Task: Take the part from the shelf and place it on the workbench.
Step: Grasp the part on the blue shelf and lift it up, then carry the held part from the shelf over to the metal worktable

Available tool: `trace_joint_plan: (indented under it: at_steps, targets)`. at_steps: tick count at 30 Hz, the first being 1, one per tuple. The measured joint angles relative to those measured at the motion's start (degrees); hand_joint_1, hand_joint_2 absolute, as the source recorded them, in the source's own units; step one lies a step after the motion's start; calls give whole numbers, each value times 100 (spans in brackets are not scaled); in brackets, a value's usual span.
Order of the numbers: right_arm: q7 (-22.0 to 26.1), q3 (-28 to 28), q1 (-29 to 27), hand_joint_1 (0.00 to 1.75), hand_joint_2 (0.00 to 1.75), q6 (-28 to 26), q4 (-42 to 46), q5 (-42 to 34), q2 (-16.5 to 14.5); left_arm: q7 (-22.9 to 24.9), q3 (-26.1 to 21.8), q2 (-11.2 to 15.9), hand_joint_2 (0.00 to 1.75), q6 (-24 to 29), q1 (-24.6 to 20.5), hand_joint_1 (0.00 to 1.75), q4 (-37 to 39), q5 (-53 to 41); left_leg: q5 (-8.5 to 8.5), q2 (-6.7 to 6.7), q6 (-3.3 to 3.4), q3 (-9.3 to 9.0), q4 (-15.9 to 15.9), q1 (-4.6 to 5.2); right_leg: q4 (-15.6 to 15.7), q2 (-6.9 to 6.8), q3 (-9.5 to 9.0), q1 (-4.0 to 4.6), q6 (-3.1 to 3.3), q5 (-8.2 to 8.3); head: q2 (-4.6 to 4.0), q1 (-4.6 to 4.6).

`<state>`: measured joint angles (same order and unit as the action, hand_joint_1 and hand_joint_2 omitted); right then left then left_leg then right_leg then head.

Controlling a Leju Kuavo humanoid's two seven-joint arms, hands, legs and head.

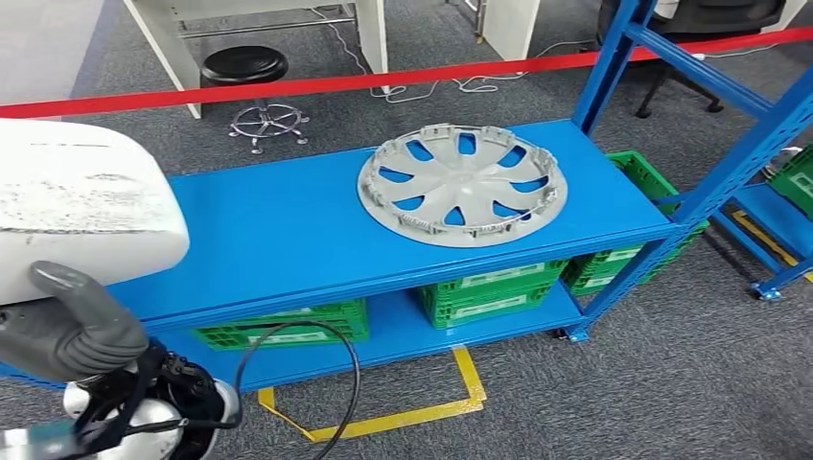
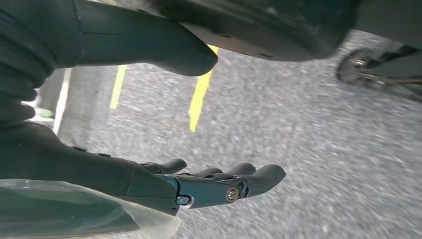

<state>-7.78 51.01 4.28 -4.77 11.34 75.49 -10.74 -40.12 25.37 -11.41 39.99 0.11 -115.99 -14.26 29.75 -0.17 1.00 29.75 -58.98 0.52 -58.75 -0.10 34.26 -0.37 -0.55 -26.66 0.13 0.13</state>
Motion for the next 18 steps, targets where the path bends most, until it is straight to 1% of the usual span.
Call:
trace_joint_plan:
  at_steps: [2, 3, 4, 5, 6, 7, 8, 9, 10, 11, 12, 13, 14, 15, 16, 17, 18]
  targets:
    - [226, 4, -8, 0, 175, -143, 0, -37, -16, 1, 172, 76, 175, -20, 86, 175, -31, 598, -28, -3, 45, 14, 77, 10, 11, -1, 34, 2, -67, 61, 0, 2]
    - [344, 6, -16, 0, 175, -227, 1, -40, -21, 1, 264, 130, 175, -54, 124, 175, -37, 776, -73, 5, 76, 39, 93, -1, 2, 8, 62, -1, -98, 55, 0, -2]
    - [400, 5, -26, 0, 175, -320, 1, 0, -23, 1, 360, 186, 175, -108, 151, 175, -37, 880, -126, 14, 113, 73, 114, -15, -61, 16, 109, -1, -128, -34, 0, 6]
    - [338, -17, -34, 0, 175, -407, 1, 129, -23, 1, 458, 238, 175, -186, 170, 175, -35, 947, -184, 23, 146, 118, 135, -30, -222, 24, 183, -2, -153, -210, 0, 20]
    - [114, -88, -41, 0, 175, -433, 1, 366, -22, 1, 545, 283, 175, -290, 186, 175, -31, 1009, -238, 33, 173, 172, 144, -38, -494, 30, 285, -9, -174, -461, 0, 30]
    - [-247, -237, -45, 0, 175, -346, -1, 678, -16, 1, 620, 320, 175, -428, 196, 175, -17, 1079, -285, 36, 193, 237, 143, -35, -848, 27, 392, -12, -194, -727, 0, 43]
    - [-679, -514, -47, 0, 175, -138, -1, 986, 1, 1, 680, 345, 175, -603, 187, 175, 21, 1150, -335, 38, 202, 304, 140, -30, -1204, 25, 478, -17, -208, -923, 0, 48]
    - [-1071, -910, -54, 0, 175, 120, -2, 1208, 26, 1, 726, 361, 175, -784, 161, 175, 75, 1219, -388, 41, 203, 374, 136, -25, -1451, 26, 505, -17, -218, -1008, 0, 48]
    - [-1364, -1433, -53, 0, 175, 349, -3, 1334, 60, 1, 757, 367, 175, -938, 123, 175, 136, 1271, -440, 43, 197, 445, 132, -22, -1513, 27, 441, -16, -222, -975, 0, 47]
    - [-1555, -2009, -46, 0, 175, 502, -3, 1391, 97, 1, 776, 366, 175, -1043, 86, 175, 194, 1304, -491, 49, 186, 510, 127, -20, -1365, 26, 271, -15, -220, -846, 0, 49]
    - [-1643, -2558, -40, 0, 175, 566, -3, 1415, 131, 1, 787, 366, 175, -1091, 58, 175, 235, 1319, -539, 56, 170, 570, 121, -19, -1027, 25, 1, -14, -211, -686, 0, 47]
    - [-1688, -3045, -27, 0, 175, 597, -3, 1437, 155, 1, 798, 365, 175, -1109, 36, 175, 263, 1327, -580, 62, 148, 619, 110, -12, -595, 23, -309, -12, -197, -589, 0, 47]
    - [-1709, -3430, -22, 0, 175, 624, -4, 1445, 172, 1, 809, 364, 175, -1118, 15, 175, 284, 1335, -623, 66, 124, 659, 97, -5, -184, 26, -590, -8, -178, -552, 0, 45]
    - [-1728, -3741, -27, 0, 175, 658, -4, 1444, 180, 1, 819, 363, 175, -1135, -1, 175, 302, 1343, -672, 66, 98, 687, 88, 3, 110, 29, -761, -3, -158, -561, 0, 44]
    - [-1753, -4039, -17, 0, 175, 724, -5, 1438, 191, 1, 827, 361, 175, -1172, -12, 175, 319, 1351, -721, 67, 69, 703, 87, 6, 262, 36, -830, 8, -132, -589, 0, 42]
    - [-1778, -4366, 11, 0, 175, 823, -6, 1430, 206, 1, 827, 358, 175, -1232, -19, 175, 337, 1363, -771, 70, 38, 712, 92, 3, 306, 42, -817, 14, -97, -575, 0, 40]
    - [-1801, -4754, 57, 0, 175, 927, -7, 1422, 229, 1, 819, 351, 175, -1306, -21, 175, 355, 1382, -783, 72, 2, 720, 92, -6, 300, 42, -765, 10, -58, -535, 0, 42]
